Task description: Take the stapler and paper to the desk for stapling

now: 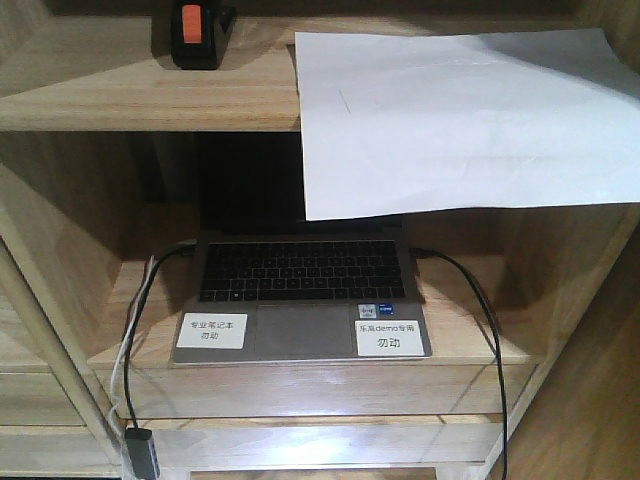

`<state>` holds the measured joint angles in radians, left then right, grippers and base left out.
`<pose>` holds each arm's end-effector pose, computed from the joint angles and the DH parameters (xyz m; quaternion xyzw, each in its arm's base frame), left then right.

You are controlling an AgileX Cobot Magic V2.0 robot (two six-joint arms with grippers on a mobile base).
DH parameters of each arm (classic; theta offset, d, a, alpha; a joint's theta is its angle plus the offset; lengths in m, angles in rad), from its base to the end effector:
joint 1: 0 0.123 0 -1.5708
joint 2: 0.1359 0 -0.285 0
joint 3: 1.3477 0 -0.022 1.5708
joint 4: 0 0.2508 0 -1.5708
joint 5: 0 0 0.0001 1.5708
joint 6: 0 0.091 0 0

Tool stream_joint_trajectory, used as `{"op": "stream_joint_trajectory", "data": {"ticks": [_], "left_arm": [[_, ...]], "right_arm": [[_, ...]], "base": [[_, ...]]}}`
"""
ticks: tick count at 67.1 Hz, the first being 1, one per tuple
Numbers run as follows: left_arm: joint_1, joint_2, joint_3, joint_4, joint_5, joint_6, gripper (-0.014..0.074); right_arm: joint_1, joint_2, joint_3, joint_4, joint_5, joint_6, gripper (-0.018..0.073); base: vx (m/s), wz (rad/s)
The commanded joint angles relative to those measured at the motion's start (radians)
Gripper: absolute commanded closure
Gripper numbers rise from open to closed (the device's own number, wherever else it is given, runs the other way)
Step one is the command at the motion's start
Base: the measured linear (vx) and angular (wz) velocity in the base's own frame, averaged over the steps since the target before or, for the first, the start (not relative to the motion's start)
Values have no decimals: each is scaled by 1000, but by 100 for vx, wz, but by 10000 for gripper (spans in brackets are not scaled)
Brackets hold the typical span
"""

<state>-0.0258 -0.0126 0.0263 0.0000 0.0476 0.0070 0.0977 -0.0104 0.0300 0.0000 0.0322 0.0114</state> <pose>0.0566 -0.0015 0.2007 0.0114 0.6978 -0.0067 0.7162 0.0567 0.0056 0.2007 -0.0300 0.6938 0.0392 0.7184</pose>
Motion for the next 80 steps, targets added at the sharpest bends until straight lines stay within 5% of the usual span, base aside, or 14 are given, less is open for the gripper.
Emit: {"op": "stream_joint_trajectory", "data": {"ticks": [1, 51, 80], "left_arm": [[-1, -14, 14, -5, -77, -7, 603], [-1, -14, 14, 0, -78, -7, 603], [-1, -14, 7, 0, -263, -7, 603]], "right_arm": [[0, -8, 21, -7, -74, -11, 568], [0, -8, 21, -7, -74, -11, 568], [0, -8, 21, -7, -74, -11, 568]], "base": [[0, 0], [0, 0], [0, 0]]}}
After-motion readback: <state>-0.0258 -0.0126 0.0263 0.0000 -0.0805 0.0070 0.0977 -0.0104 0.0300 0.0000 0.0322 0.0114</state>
